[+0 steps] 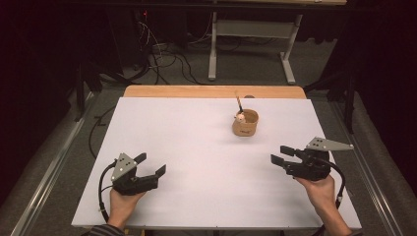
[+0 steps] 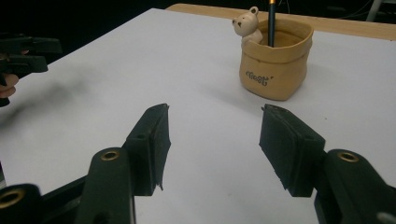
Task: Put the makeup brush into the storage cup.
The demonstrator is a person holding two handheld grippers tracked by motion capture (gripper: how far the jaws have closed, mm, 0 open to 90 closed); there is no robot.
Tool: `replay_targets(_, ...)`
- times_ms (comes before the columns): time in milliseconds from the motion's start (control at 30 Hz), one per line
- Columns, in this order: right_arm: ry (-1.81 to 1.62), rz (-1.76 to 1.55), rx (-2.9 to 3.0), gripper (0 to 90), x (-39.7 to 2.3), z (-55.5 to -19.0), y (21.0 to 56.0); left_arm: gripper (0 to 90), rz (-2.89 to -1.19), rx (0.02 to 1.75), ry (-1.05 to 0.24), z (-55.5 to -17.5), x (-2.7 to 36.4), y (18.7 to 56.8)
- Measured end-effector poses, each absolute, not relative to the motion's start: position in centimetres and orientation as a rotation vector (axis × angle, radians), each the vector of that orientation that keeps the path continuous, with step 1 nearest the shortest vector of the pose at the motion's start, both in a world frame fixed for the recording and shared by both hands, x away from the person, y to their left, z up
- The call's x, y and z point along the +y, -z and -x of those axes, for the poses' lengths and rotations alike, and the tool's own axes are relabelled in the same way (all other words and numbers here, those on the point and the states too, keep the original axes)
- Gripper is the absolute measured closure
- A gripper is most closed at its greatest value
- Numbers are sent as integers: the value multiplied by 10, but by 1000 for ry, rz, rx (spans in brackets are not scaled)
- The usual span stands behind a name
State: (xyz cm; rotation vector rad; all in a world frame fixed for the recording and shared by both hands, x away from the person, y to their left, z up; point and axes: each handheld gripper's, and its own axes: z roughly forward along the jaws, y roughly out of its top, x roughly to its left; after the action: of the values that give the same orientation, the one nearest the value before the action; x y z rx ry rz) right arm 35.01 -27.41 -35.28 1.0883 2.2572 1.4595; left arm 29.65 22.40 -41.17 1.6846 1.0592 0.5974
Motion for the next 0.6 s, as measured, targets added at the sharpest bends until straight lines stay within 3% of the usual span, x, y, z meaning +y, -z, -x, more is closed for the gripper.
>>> replay_targets(600, -1446, -1073, 2279, 447, -266, -348, 363, 173, -1686, 1057, -595, -297, 224, 412)
